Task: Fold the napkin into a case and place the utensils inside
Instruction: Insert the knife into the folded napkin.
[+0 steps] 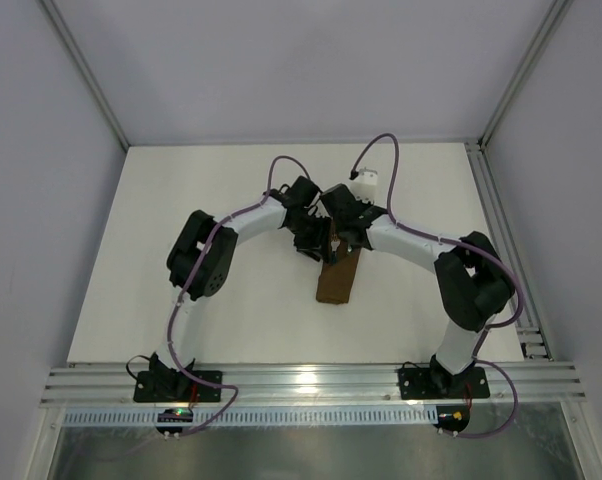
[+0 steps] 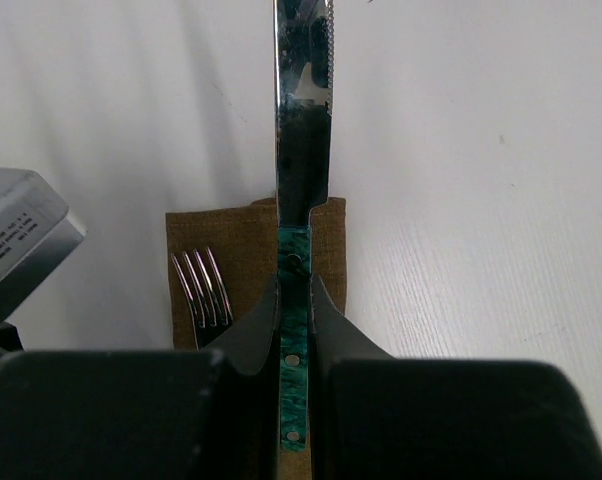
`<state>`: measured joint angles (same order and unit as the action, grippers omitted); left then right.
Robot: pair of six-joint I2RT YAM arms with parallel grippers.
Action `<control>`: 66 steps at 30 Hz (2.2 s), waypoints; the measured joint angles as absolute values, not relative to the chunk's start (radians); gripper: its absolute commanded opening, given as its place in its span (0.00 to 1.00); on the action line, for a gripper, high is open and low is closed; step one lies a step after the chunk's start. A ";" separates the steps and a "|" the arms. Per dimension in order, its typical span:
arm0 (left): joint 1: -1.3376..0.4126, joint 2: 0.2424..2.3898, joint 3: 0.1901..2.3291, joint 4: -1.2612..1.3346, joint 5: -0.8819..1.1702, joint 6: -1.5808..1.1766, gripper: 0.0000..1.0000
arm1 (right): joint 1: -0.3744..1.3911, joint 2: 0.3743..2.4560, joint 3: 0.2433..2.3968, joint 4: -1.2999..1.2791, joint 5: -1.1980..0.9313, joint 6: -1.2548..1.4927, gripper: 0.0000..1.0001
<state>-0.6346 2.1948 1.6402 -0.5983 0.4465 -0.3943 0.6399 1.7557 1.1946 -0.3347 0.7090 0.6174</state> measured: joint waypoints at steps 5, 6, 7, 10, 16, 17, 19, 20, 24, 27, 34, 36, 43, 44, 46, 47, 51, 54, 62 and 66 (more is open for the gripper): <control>-0.635 2.197 1.640 -0.594 0.448 -0.397 0.29 | 0.640 1.770 1.208 -0.307 0.723 0.619 0.04; -0.635 2.197 1.640 -0.594 0.448 -0.397 0.27 | 0.640 1.770 1.208 -0.304 0.726 0.619 0.04; -0.635 2.197 1.640 -0.594 0.448 -0.398 0.26 | 0.640 1.773 1.209 -0.299 0.731 0.619 0.03; -0.635 2.197 1.640 -0.592 0.448 -0.403 0.21 | 0.640 1.792 1.219 -0.290 0.737 0.620 0.04; -0.635 2.197 1.638 -0.580 0.450 -0.415 0.11 | 0.640 1.835 1.217 -0.286 0.709 0.642 0.04; -0.635 2.197 1.637 -0.579 0.450 -0.417 0.08 | 0.640 1.835 1.213 -0.286 0.702 0.646 0.04; -0.635 2.197 1.633 -0.574 0.451 -0.421 0.06 | 0.640 1.835 1.205 -0.289 0.685 0.655 0.04; -0.635 2.197 1.631 -0.571 0.451 -0.422 0.04 | 0.640 1.835 1.200 -0.289 0.677 0.658 0.04; -0.635 2.197 1.621 -0.558 0.455 -0.436 0.00 | 0.640 1.834 1.178 -0.293 0.659 0.664 0.04; -0.635 2.197 1.615 -0.548 0.459 -0.443 0.00 | 0.642 1.830 1.165 -0.300 0.641 0.674 0.04; -0.633 2.193 1.589 -0.511 0.472 -0.470 0.00 | 0.664 1.798 1.144 -0.356 0.602 0.714 0.04; -0.633 2.191 1.586 -0.506 0.472 -0.472 0.00 | 0.667 1.784 1.132 -0.374 0.585 0.725 0.04; -0.633 2.188 1.580 -0.498 0.472 -0.476 0.00 | 0.676 1.766 1.113 -0.413 0.529 0.760 0.04; -0.633 2.188 1.580 -0.498 0.472 -0.476 0.00 | 0.677 1.766 1.112 -0.418 0.519 0.764 0.04; -0.633 2.188 1.580 -0.498 0.472 -0.480 0.00 | 0.678 1.766 1.109 -0.421 0.501 0.768 0.04; -0.633 2.188 1.580 -0.498 0.472 -0.482 0.00 | 0.678 1.766 1.105 -0.420 0.492 0.771 0.04; -0.633 2.188 1.579 -0.498 0.472 -0.484 0.00 | 0.679 1.766 1.090 -0.430 0.476 0.789 0.17; -0.633 2.188 1.579 -0.497 0.473 -0.487 0.00 | 0.678 1.767 1.096 -0.450 0.477 0.791 0.29; -0.633 2.188 1.578 -0.497 0.474 -0.487 0.00 | 0.664 1.808 1.181 -0.487 0.484 0.757 0.37; -0.633 2.188 1.578 -0.497 0.475 -0.488 0.00 | 0.645 1.826 1.192 -0.493 0.489 0.755 0.37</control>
